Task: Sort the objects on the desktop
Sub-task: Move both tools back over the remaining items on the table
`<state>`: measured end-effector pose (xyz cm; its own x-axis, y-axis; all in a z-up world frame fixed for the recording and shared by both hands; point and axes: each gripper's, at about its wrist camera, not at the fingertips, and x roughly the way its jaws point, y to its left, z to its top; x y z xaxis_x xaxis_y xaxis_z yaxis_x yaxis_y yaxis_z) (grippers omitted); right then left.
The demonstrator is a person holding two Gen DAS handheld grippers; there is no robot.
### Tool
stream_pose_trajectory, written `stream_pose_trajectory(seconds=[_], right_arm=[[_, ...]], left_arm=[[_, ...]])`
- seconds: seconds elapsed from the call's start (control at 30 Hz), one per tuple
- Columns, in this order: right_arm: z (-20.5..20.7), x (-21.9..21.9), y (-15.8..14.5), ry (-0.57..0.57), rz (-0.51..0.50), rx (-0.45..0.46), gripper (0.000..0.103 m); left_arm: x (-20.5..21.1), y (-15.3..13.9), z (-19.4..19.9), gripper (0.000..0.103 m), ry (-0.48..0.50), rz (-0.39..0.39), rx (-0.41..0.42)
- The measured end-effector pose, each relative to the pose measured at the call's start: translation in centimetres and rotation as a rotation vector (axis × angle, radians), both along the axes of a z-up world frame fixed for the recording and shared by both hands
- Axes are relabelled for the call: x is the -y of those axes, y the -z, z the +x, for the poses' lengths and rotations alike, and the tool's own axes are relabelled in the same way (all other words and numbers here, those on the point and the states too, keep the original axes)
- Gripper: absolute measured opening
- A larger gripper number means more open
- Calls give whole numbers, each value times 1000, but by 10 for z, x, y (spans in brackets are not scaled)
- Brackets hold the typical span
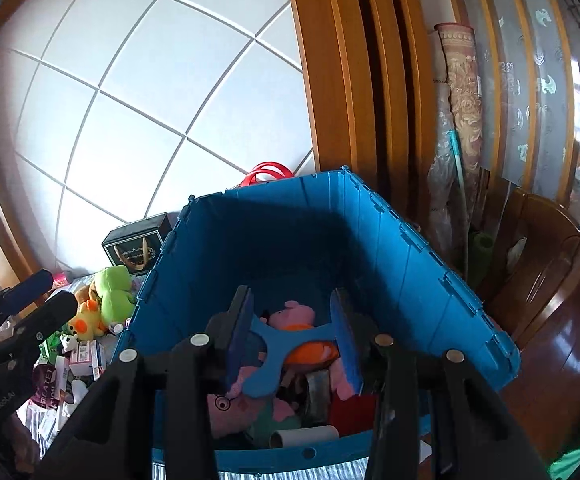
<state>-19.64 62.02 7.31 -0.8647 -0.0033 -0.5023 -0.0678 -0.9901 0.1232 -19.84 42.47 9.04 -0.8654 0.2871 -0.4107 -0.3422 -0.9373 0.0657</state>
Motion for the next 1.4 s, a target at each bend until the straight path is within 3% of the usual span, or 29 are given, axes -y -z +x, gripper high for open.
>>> stream_pose_trajectory(seconds=[0.23, 0.37, 0.5, 0.7, 0.8, 0.87, 1.07, 1.2, 1.4], right_arm=[[47, 35, 1, 50, 76, -61, 40], [81, 66, 1, 78, 110, -106, 56], [113, 100, 0, 88, 109, -134, 57], [148, 167, 8, 53, 89, -126, 57], [161, 202, 16, 19, 92, -119, 58], [167, 224, 22, -10, 94, -115, 63], [168, 276, 43, -125, 108, -85, 64], [162, 300, 63, -229, 112, -67, 64], [134, 325, 99, -352, 128, 39, 64]], left_arm=[[33, 7, 42, 58, -23, 18, -60], [58, 13, 67, 62, -22, 11, -73], [93, 22, 91, 62, -27, -15, -60], [160, 35, 131, 72, -74, -53, -64], [188, 47, 147, 72, -102, -83, -60], [208, 55, 154, 72, -126, -89, -38], [268, 85, 165, 73, -251, -79, 1], [297, 120, 171, 73, -352, -81, 52], [336, 183, 168, 73, -438, -73, 198]])
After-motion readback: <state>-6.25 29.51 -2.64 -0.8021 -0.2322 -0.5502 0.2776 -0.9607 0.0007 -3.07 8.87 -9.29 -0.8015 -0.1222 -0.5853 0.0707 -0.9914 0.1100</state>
